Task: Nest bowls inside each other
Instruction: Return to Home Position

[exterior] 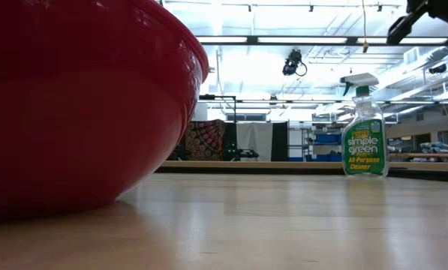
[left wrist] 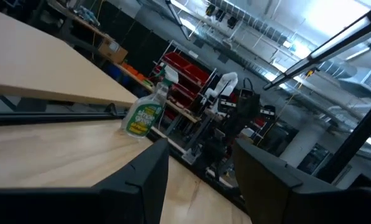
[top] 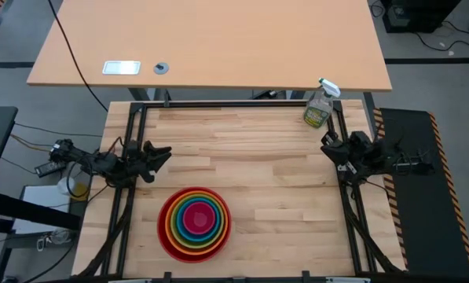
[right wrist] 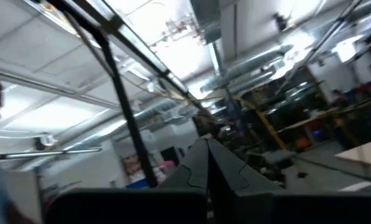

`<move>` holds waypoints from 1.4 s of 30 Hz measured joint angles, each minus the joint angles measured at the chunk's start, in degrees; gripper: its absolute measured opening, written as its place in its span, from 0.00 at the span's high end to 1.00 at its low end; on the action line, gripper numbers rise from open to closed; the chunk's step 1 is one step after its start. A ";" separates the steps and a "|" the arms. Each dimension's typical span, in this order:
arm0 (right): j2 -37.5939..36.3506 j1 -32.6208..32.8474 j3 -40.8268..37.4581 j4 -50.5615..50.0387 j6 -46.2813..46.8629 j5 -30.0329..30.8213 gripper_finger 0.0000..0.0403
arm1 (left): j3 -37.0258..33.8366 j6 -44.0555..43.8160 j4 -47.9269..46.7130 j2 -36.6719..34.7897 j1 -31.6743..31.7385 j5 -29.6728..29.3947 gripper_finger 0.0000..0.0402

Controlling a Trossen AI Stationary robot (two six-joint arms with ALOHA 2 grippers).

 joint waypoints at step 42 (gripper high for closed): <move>-2.02 -0.09 0.00 -43.99 1.03 8.33 0.96 | 0.04 9.89 -12.29 5.29 0.04 -1.55 0.55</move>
